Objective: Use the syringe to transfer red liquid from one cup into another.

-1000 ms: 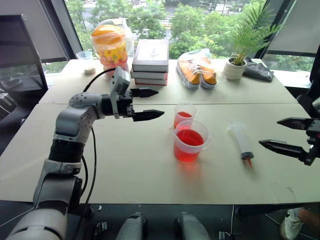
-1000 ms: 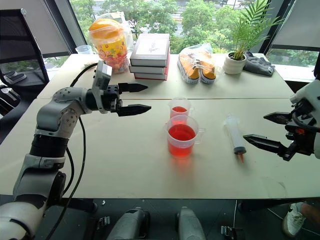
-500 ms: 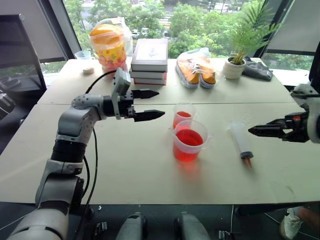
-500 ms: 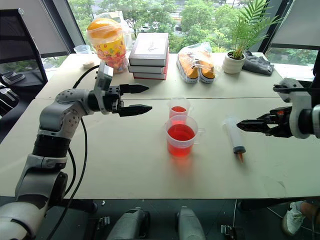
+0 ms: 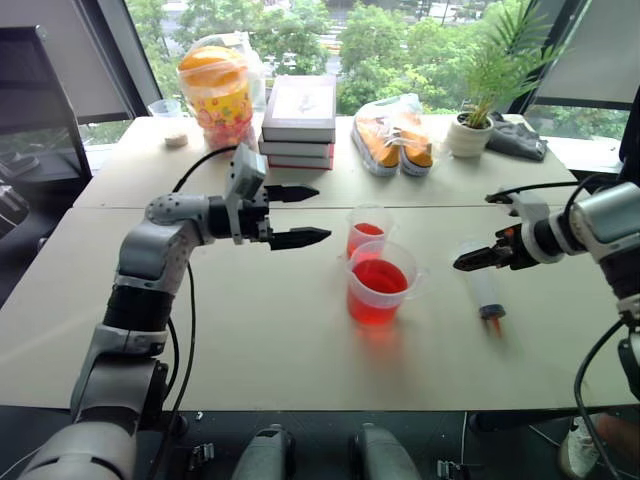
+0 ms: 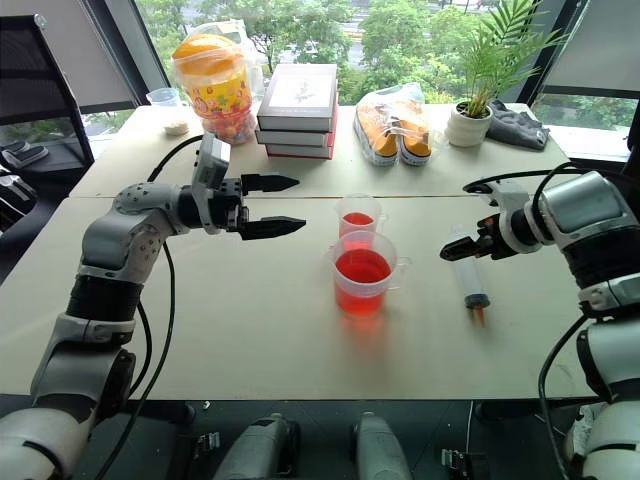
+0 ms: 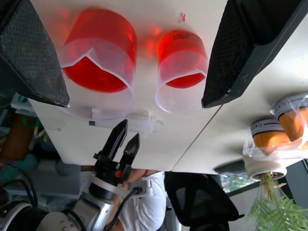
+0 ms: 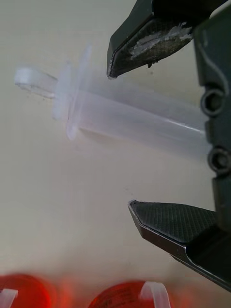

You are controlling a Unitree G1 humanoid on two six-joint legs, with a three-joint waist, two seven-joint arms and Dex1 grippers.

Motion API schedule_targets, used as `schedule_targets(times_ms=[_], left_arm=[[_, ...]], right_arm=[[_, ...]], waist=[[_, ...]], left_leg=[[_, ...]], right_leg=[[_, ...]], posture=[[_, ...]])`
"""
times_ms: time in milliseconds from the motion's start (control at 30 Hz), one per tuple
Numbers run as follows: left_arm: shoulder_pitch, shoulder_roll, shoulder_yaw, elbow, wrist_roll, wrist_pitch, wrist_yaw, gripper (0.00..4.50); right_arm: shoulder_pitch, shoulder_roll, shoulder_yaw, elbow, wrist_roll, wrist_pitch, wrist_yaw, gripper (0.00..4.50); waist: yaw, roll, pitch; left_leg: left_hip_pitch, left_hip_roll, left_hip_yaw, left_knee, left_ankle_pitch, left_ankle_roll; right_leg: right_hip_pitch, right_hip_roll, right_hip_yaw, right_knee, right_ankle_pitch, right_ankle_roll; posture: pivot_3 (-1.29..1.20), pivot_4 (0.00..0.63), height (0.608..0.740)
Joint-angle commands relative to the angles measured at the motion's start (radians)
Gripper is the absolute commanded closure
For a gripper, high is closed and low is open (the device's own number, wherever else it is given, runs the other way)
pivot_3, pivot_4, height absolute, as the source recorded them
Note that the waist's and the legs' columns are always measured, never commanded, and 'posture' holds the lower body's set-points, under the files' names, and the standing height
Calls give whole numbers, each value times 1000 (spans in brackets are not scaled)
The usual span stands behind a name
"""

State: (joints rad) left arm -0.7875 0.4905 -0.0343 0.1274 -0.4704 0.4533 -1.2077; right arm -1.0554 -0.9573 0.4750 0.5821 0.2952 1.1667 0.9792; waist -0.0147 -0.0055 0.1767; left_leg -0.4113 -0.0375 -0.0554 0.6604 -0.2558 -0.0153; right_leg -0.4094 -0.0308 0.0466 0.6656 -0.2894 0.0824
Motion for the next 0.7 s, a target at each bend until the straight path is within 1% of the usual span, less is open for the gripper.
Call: schedule_targets(times_ms=[33, 233, 367, 433, 467, 600, 633, 700], left_arm=[[-1, 9, 17, -48, -14, 0, 17, 0], [6, 12, 18, -58, -15, 1, 32, 0], [5, 10, 15, -52, -11, -6, 35, 0], [1, 2, 9, -46, -7, -13, 37, 0], [1, -1, 7, -45, -6, -15, 38, 0], [-5, -5, 6, -34, -4, -23, 34, 0], [-9, -6, 5, -29, -4, -24, 31, 0], [-24, -14, -1, -13, -1, -31, 24, 0]], right_arm=[[-46, 47, 34, 138, -100, -90, 45, 29], [-72, 124, 44, 310, -216, -166, 94, 29], [-75, 147, 52, 354, -277, -186, 126, 29], [-62, 150, 71, 344, -310, -195, 153, 542], [-57, 151, 74, 339, -323, -197, 165, 898], [-39, 143, 65, 282, -358, -176, 201, 2869], [-37, 138, 55, 265, -362, -167, 202, 3059], [-28, 111, 25, 212, -360, -140, 204, 3060]], waist=[[0, 0, 0], [1, 0, 0], [0, 0, 0], [0, 0, 0], [2, 0, 0], [1, 0, 0], [1, 0, 0], [1, 0, 0]], left_leg=[[0, 0, 0, 0, 0, 0], [0, -1, 0, 1, 0, 0], [1, -1, 0, 1, 0, 0], [1, -1, 0, 1, 0, 0], [1, -1, 0, 1, 0, 0], [1, -1, -1, 1, 0, 0], [1, -1, -1, 1, 0, 0], [1, -1, -1, 1, 0, 0]], right_leg=[[0, 0, 0, 0, 0, 0], [0, 0, 0, 0, 0, 0], [1, 0, 0, 1, 1, 1], [2, 0, 0, 1, 1, 1], [2, 0, 0, 1, 1, 1], [2, 0, -1, 1, 1, 1], [2, 0, -1, 1, 1, 1], [2, 0, -1, 1, 1, 1]], posture=[[0, 150, 740], [0, 150, 740], [0, 150, 740], [0, 150, 740], [0, 150, 740], [0, 150, 740], [0, 150, 740], [0, 150, 740]])
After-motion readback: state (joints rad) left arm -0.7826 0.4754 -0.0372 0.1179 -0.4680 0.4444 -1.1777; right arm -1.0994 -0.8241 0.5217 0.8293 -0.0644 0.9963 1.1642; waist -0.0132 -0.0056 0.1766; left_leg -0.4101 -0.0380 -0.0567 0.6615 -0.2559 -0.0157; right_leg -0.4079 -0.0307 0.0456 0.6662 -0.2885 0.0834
